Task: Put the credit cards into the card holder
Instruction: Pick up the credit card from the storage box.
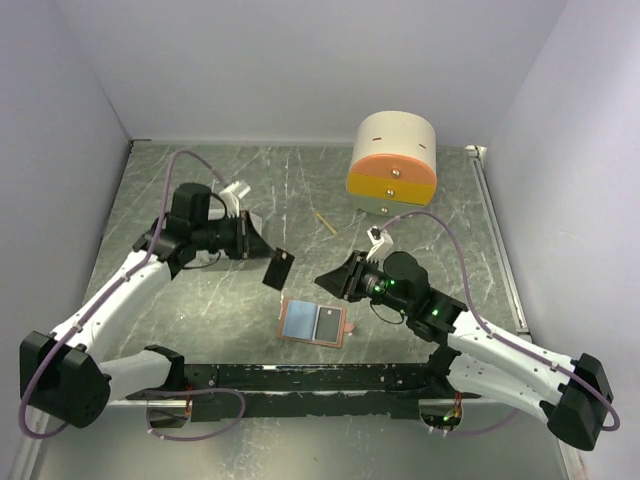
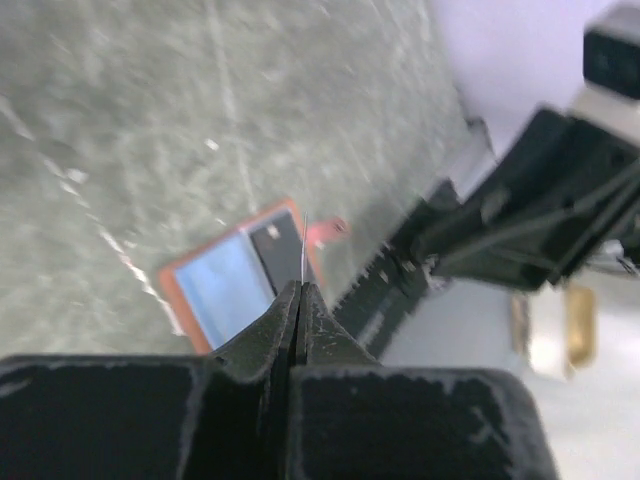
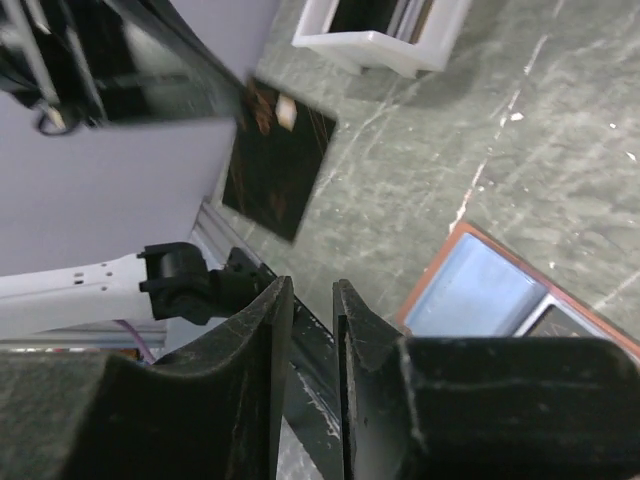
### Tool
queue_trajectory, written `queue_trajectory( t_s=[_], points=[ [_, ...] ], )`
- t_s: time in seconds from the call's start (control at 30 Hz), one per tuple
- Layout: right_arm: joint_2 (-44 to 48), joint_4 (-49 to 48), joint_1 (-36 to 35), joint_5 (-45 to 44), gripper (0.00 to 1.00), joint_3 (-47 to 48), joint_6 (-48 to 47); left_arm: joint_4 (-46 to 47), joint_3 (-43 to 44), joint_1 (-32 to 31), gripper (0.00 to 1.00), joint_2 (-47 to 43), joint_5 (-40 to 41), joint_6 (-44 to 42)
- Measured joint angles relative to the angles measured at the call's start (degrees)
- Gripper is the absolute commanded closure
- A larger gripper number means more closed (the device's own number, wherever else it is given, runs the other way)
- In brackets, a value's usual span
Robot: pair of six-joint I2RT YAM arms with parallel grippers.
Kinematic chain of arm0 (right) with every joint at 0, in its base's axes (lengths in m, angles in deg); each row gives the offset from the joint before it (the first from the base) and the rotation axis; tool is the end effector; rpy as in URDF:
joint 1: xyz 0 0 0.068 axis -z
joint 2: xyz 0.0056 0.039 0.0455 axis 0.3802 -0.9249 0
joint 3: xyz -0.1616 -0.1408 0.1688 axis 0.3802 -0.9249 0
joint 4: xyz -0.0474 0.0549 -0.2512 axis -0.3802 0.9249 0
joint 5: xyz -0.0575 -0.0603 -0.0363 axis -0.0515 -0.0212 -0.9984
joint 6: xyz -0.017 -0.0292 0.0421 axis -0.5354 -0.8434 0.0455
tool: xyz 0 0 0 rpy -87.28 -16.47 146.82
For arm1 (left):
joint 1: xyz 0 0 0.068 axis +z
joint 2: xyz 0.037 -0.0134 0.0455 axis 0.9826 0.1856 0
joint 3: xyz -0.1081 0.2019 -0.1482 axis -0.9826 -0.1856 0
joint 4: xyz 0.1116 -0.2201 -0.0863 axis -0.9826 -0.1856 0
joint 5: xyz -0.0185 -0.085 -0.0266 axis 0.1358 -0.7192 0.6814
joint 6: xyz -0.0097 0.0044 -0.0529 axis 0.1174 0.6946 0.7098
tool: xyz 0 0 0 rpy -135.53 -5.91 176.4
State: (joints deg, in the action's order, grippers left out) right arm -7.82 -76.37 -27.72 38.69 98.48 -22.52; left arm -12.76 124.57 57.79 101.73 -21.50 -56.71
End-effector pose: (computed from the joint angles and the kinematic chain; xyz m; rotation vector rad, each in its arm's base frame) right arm 0.1257 0.1536 0.2577 0.0027 2.0654 1.2525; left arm 0.2282 -0.1123 0.3080 0.2572 2.3048 -1.1403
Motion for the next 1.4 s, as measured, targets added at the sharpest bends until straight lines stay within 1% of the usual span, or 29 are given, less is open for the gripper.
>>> queue_trajectory(
  t_s=[0.1, 0.23, 0.33, 0.43, 0.6, 0.7, 0.77, 0.8, 0.87, 0.97, 1.0, 1.03, 1.07, 1.13, 1.23, 1.33, 1.4],
  points=[
    [-0.42, -1.81, 0.00, 1.42, 0.71, 0.66, -0.15, 8.61, -9.27, 0.00, 0.93, -3.15, -9.97, 5.31],
    [-2.29, -3.08, 0.00, 3.58, 0.64, 2.40, -0.28, 18.67, -18.58, 0.00, 0.93, -7.04, -18.53, 13.29],
    [-3.85, -4.85, 0.00, 5.86, 0.61, 2.89, -0.31, 23.47, -21.22, 0.00, 0.93, -8.81, -21.90, 17.14],
    [-5.22, -6.08, 0.00, 7.85, 0.61, 2.89, -0.31, 28.15, -22.10, 0.00, 0.93, -10.12, -24.04, 20.15],
    [-6.16, -9.01, 0.00, 10.93, 0.72, 2.64, 0.13, 32.96, -23.26, 0.00, 0.93, -11.02, -25.33, 23.39],
    [-6.25, -11.67, 0.00, 12.52, 0.85, 1.62, 0.74, 34.60, -24.15, 0.00, 0.93, -11.13, -25.46, 24.81],
    [-6.34, -13.03, 0.00, 13.42, 0.99, 0.81, 1.11, 35.12, -24.41, 0.00, 0.93, -11.23, -25.46, 25.42],
    [-6.40, -13.64, 0.00, 13.81, 1.00, 0.42, 1.20, 35.34, -24.48, 0.00, 0.93, -11.28, -25.46, 25.73],
    [-6.45, -14.69, 0.04, 14.34, 1.00, -0.17, 1.64, 35.54, -24.57, 0.00, 0.83, -11.34, -25.38, 26.05],
    [-6.25, -16.20, 0.04, 14.97, 1.00, -0.79, 1.60, 34.95, -24.68, 0.02, 0.60, -11.50, -24.68, 25.79],
    [-6.14, -16.37, 0.02, 15.02, 1.00, -0.87, 1.36, 33.97, -24.61, 0.02, 0.55, -11.56, -24.09, 25.33],
    [-6.01, -16.22, 0.02, 14.97, 1.00, -0.87, 0.85, 32.57, -24.41, 0.02, 0.52, -11.65, -23.45, 24.48],
    [-5.77, -15.65, 0.02, 14.75, 1.00, -0.87, 0.11, 30.16, -23.96, 0.02, 0.52, -11.69, -22.45, 23.12],
    [-5.18, -13.44, 0.11, 13.66, 1.00, -0.85, -1.64, 25.11, -22.38, 0.00, 0.53, -11.69, -19.96, 20.11],
    [-4.52, -8.13, 1.18, 12.11, 1.00, -0.55, -4.92, 17.11, -19.47, 0.00, 0.61, -11.67, -14.10, 14.97],
    [-4.66, -2.43, 3.34, 11.32, 1.00, 0.24, -7.98, 12.17, -18.45, 0.00, 0.76, -11.13, -9.68, 11.37],
    [-5.14, 0.74, 5.11, 11.34, 1.00, 0.76, -9.84, 10.69, -18.95, 0.00, 0.86, -10.38, -8.48, 10.40]
  ],
)
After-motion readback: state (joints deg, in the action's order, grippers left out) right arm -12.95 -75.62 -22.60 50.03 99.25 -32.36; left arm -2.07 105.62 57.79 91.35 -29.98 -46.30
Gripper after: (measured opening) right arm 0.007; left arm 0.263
